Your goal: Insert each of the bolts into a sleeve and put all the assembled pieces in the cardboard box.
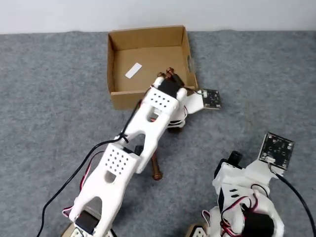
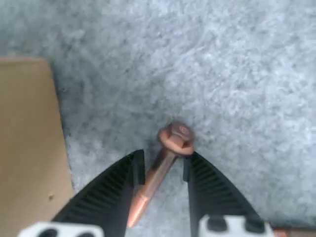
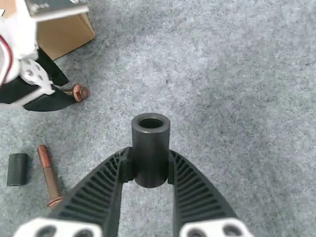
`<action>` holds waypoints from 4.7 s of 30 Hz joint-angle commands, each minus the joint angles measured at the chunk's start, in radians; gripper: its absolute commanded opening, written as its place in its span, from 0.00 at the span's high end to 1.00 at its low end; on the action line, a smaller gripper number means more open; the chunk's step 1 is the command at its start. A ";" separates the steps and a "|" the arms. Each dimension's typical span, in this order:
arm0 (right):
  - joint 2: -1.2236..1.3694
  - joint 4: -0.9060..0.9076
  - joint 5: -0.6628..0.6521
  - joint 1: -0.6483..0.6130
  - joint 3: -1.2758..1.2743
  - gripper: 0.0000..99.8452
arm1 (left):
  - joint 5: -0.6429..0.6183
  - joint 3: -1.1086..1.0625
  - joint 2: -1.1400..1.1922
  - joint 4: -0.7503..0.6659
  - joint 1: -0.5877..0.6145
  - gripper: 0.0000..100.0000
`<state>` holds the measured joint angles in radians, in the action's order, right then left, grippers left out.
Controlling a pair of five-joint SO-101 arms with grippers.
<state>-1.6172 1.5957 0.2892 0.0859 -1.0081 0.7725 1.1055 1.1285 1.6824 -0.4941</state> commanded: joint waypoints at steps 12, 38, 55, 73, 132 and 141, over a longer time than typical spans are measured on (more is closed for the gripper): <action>-0.002 -0.024 -0.006 0.008 0.006 0.99 | -0.002 0.170 0.064 0.049 -0.017 0.99; -0.005 0.041 -0.012 0.010 0.072 0.99 | -0.802 -0.527 -0.882 0.068 -0.069 1.00; -0.005 -0.176 -0.029 -0.139 0.005 0.99 | -1.215 -1.595 -1.824 -0.371 0.014 1.00; -0.005 -0.351 0.031 -0.545 -0.107 0.99 | -1.293 -2.063 -2.387 -0.726 0.127 0.99; -0.004 -0.575 -0.354 -0.843 -0.172 0.99 | -1.352 -2.183 -2.793 -0.697 -0.130 0.99; -0.004 -0.619 -0.376 -0.845 -0.172 0.99 | -1.347 -2.246 -2.793 -0.609 -0.130 0.99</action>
<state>-1.6126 1.0388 -0.0575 -0.7656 -1.1999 -0.5700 -1.1116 -1.6763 1.0349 -0.6091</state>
